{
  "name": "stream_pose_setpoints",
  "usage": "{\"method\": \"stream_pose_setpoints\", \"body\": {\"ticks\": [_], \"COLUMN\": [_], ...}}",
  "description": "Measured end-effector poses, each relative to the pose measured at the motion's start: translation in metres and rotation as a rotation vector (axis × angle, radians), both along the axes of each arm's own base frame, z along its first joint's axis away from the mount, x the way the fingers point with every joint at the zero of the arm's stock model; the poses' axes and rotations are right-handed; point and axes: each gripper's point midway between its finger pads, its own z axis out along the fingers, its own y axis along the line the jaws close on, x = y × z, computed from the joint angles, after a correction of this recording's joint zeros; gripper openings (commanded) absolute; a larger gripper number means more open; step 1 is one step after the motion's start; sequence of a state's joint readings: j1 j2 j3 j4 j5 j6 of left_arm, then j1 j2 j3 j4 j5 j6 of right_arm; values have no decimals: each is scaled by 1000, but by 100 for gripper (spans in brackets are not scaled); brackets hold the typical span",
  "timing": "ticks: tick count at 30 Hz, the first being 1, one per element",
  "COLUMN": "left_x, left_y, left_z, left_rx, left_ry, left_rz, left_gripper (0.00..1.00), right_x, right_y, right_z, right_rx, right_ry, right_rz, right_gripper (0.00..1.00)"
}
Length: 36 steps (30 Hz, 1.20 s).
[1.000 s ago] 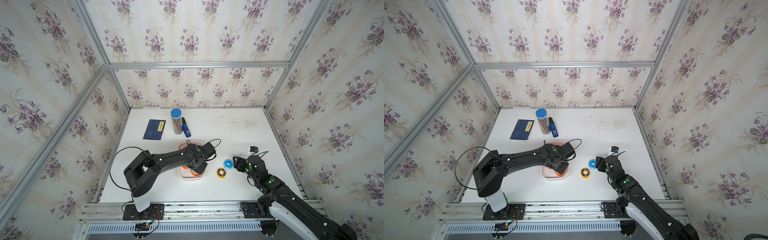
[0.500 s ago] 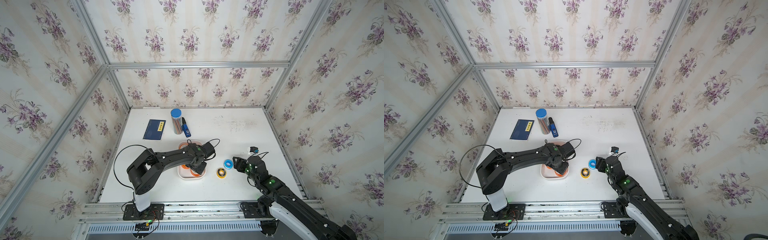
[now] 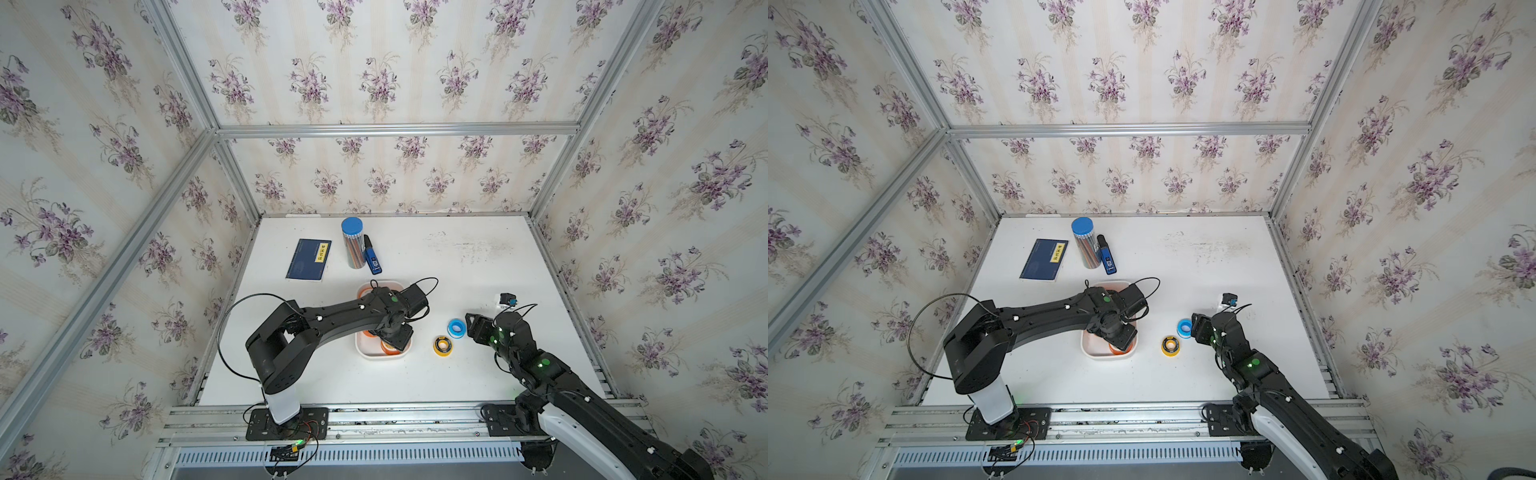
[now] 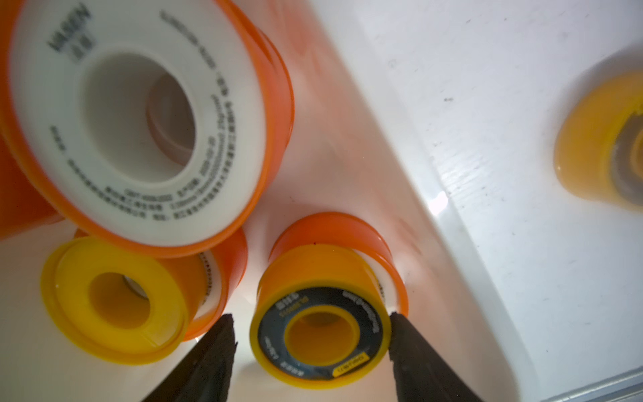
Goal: Put the sealing tape into the storage box
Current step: Place the sealing tape in the storage box, then pick up the sealing tape at the center of the board.
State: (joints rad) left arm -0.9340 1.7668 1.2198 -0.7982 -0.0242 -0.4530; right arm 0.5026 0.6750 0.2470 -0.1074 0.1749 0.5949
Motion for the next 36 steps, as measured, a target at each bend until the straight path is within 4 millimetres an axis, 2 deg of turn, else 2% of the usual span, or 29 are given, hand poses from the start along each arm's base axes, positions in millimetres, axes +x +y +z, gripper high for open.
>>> {"method": "stream_pose_setpoints", "body": {"ticks": [6, 12, 17, 22, 27, 30, 36], "left_x": [-1, -4, -9, -19, -28, -32, -37], "left_y": [0, 5, 23, 56, 89, 106, 129], "left_z": [10, 42, 80, 106, 119, 126, 133], "left_rx": [-19, -73, -113, -120, -95, -81, -73], "left_ry": [-10, -51, -126, -194, -242, -272, -343], "left_rz": [3, 10, 36, 76, 113, 127, 146], "left_gripper": [72, 72, 72, 73, 73, 80, 83], "right_x": [0, 3, 8, 9, -4, -21, -56], "right_y": [0, 2, 10, 14, 32, 54, 84], "right_z": [-1, -6, -9, 3, 3, -4, -17], "right_rx": [-2, -19, -47, -47, -32, -40, -94], "right_ry": [3, 36, 102, 135, 219, 297, 396], "right_rz": [0, 4, 34, 44, 108, 199, 305], "right_gripper": [73, 77, 76, 78, 77, 79, 81]}}
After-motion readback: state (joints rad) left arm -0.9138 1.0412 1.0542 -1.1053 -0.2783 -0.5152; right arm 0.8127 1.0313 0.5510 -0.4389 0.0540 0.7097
